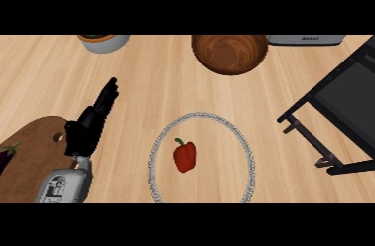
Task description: Pick the lemon from the placemat and place it in the tiered shelf
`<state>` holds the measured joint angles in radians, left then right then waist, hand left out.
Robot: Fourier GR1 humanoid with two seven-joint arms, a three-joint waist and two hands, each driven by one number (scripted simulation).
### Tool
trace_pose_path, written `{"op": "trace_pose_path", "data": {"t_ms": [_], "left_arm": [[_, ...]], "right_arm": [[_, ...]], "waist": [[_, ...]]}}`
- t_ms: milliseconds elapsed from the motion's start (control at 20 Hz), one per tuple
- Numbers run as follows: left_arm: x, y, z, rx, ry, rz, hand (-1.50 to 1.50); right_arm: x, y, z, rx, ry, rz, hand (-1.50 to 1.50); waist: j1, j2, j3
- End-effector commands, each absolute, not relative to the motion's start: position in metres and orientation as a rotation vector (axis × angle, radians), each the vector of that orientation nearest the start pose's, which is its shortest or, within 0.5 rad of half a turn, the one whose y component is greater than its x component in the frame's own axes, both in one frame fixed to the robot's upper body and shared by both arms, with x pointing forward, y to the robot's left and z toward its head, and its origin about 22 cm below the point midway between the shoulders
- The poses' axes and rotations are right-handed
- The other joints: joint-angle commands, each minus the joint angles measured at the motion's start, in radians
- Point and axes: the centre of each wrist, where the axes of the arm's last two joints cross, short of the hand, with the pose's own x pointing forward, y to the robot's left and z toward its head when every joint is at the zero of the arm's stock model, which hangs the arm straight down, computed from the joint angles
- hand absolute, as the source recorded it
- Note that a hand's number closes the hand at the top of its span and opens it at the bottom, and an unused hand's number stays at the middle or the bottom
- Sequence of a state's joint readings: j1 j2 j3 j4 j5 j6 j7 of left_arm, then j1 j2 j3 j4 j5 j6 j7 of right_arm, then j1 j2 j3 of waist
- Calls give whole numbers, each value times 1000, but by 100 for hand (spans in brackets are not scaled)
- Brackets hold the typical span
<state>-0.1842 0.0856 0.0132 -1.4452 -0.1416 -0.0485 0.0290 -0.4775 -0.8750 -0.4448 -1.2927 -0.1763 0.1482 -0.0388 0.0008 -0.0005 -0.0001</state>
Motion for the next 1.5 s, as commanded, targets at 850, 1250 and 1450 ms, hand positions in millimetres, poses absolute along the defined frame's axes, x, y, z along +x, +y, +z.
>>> {"op": "trace_pose_path", "data": {"t_ms": [850,1250,1450], "left_arm": [[283,218,13,89,-1562,-237,0],[283,228,18,93,-1576,-260,0],[278,225,20,81,-1588,-265,0]], "right_arm": [[196,-607,340,-581,-1744,-278,-150],[143,-642,332,-668,-1671,-188,-150],[131,-649,322,-629,-1661,-146,-150]], "waist": [[9,10,3],[12,15,9],[24,14,12]]}}
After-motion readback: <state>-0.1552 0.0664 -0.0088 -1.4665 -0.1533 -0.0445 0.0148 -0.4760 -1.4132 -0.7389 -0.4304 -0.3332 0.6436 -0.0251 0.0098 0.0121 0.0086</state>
